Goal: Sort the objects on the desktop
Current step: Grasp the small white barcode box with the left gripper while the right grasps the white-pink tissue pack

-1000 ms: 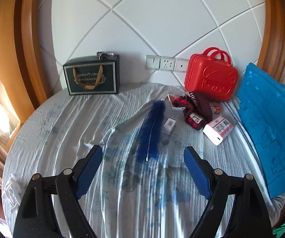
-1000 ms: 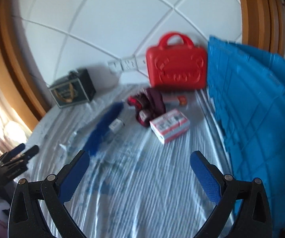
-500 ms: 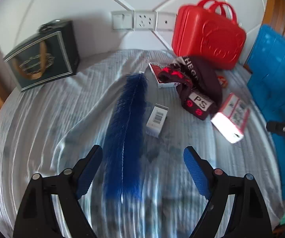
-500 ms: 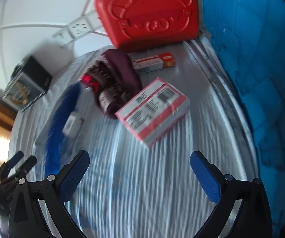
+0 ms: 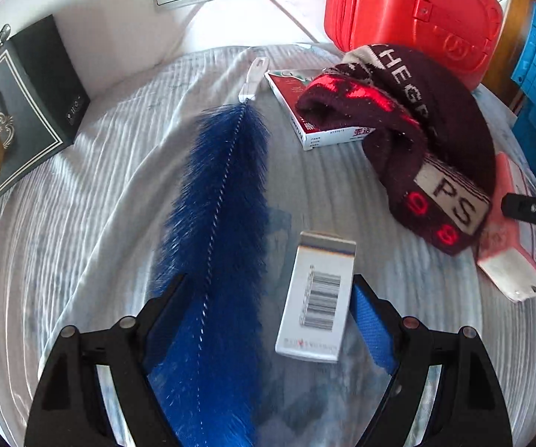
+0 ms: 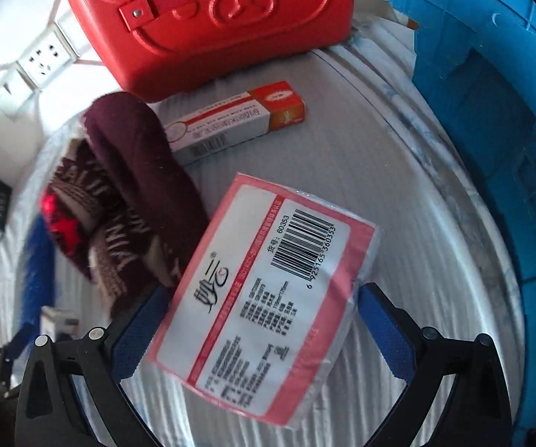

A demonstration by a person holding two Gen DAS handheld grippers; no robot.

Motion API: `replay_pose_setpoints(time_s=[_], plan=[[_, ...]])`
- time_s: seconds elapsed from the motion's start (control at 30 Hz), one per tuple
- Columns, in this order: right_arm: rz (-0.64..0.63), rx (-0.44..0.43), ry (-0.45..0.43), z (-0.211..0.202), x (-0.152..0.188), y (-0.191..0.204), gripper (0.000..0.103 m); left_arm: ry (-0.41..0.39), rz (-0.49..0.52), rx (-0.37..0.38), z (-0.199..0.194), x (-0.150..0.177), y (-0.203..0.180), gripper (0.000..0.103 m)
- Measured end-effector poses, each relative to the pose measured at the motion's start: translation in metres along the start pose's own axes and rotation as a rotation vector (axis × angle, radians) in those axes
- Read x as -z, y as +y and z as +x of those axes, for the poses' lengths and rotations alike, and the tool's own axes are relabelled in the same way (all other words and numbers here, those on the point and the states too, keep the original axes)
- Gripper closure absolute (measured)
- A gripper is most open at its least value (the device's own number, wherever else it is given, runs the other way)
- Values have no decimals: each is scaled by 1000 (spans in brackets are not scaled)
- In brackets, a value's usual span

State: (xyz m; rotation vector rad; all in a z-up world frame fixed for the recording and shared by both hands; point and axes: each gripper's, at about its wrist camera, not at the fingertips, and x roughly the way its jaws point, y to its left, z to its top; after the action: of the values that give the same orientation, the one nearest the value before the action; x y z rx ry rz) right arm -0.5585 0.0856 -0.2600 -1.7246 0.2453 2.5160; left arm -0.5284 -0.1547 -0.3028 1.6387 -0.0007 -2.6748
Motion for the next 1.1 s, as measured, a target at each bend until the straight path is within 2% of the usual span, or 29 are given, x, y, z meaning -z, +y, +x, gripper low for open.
replay_pose_setpoints(time_s=[0.07,0.13,0.17,0.2,0.23,0.3,0.37,0.5,0.7,0.8,0.87,0.97,1.1], plan=[[-30,20,0,7,3,4,0,-3,-19,-47,1,0,-3,30],[-32,-42,55,17,10,-1,0,-13,14,-86,-5,2,-9,39],[-21,-86,105,23,17,-7,0,-22,24,-78,-10,3,-11,47],[-70,-71,62,17,23,-5,0,-32,23,-60,-16,3,-11,50],[-111,-53,82,19,30,-4,0,-41,19,-37,-22,3,-10,57],[-212,-1,55,16,45,1,0,-47,-4,33,-31,1,-7,58],[-235,10,35,13,53,0,0,-31,-18,93,-32,0,-7,58],[-196,-18,34,8,54,-6,0,-10,10,66,-26,3,-19,58],[-251,-17,38,3,61,-5,0,-44,-16,140,-38,2,-18,58],[-210,-89,27,-4,61,-16,0,-8,5,110,-27,5,-15,58],[-167,-129,19,-9,61,-24,7,23,-7,112,-18,10,-13,58],[-131,-140,4,-16,63,-30,8,38,-30,122,-9,14,-16,60],[-140,-128,-20,-19,61,-24,7,32,-14,93,-4,11,-28,60]])
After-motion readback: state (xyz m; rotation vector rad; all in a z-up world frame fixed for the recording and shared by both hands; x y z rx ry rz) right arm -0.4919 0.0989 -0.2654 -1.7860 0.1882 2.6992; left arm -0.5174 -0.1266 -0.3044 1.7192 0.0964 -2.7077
